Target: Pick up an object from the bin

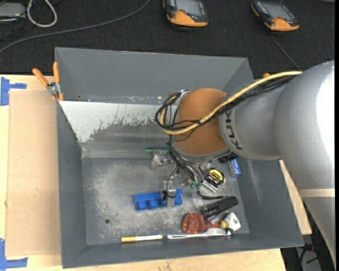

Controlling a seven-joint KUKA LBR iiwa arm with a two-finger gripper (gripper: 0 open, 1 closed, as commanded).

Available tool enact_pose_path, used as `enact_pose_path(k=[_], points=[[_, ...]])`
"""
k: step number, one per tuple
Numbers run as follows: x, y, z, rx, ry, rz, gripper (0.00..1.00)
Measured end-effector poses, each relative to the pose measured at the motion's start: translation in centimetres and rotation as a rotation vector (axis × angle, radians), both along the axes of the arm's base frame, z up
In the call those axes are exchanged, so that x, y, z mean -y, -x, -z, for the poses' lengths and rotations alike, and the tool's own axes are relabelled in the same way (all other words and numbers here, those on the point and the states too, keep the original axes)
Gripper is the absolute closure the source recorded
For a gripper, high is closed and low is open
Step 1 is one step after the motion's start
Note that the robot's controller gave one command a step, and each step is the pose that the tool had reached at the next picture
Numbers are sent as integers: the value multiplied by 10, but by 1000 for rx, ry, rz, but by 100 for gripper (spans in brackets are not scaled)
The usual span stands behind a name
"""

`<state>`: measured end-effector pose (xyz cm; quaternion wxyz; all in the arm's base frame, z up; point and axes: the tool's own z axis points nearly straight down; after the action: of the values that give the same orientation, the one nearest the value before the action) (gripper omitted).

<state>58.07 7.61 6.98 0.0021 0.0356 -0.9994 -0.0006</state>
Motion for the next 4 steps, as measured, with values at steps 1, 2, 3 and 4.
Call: enact_pose_path(k=[1,2,3,4], points=[[-11,26,-49,13,-1,103,0],[-18,28,-29,2,0,34,0],[-8,78,-8,13,-1,-104,0],[36,45,-1,11,-2,65,100]])
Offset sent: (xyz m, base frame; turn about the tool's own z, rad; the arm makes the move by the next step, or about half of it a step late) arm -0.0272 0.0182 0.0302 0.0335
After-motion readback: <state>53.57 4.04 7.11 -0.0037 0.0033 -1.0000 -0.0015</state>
